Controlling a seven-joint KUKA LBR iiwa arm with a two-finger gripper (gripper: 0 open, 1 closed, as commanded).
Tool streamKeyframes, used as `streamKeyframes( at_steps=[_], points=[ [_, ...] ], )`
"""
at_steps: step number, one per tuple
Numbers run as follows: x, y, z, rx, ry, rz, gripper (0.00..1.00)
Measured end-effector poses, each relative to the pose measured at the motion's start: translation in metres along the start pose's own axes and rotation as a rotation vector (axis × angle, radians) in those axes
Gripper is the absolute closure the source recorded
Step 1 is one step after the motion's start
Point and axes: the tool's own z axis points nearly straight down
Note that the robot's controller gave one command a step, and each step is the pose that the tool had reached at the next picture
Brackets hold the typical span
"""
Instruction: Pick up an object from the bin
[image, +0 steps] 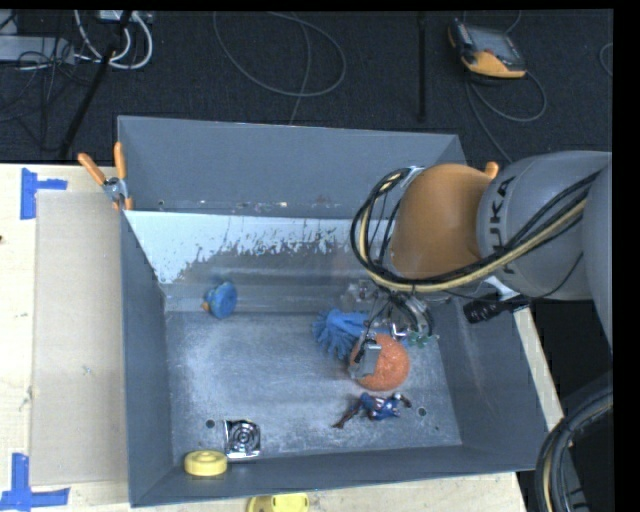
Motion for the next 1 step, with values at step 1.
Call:
streamKeyframes(
  at_steps=[1],
  points=[
    [0.0316,-0.031,0.0337,-0.001,0.006,-0.06,1.0]
  ],
)
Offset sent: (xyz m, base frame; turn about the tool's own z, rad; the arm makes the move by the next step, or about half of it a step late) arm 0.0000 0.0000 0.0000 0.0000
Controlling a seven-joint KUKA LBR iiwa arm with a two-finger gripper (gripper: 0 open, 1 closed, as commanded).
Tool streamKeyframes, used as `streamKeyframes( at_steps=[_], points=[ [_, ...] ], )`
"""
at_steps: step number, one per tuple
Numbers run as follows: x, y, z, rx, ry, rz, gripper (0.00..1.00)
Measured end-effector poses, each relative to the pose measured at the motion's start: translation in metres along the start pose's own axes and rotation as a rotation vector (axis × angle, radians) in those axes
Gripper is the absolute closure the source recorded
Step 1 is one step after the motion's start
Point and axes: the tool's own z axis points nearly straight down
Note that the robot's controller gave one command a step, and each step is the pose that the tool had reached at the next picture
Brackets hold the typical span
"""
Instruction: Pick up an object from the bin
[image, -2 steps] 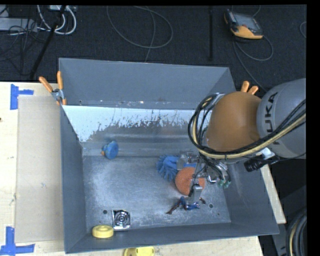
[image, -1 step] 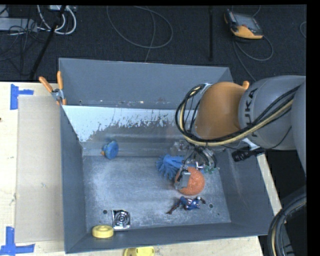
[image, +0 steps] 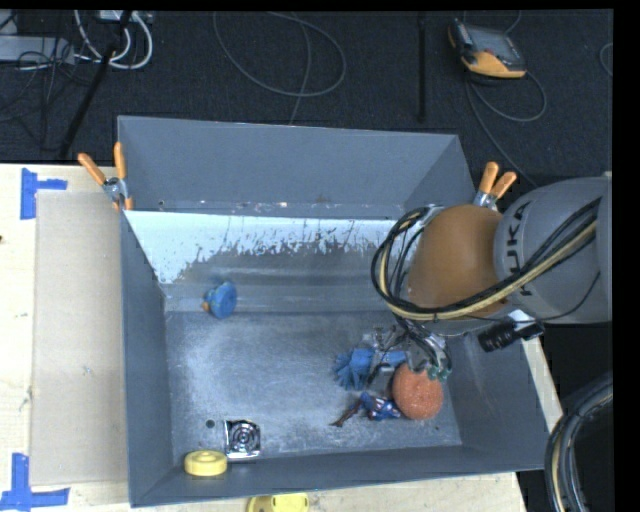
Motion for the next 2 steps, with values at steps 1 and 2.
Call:
streamKeyframes(
  at_steps=[1,2],
  points=[
    [0.0,0.0,0.0,0.0,0.0,0.001,1.0],
    [-0.004,0.019,-0.151,0.001,0.0,-0.021,1.0]
  ],
)
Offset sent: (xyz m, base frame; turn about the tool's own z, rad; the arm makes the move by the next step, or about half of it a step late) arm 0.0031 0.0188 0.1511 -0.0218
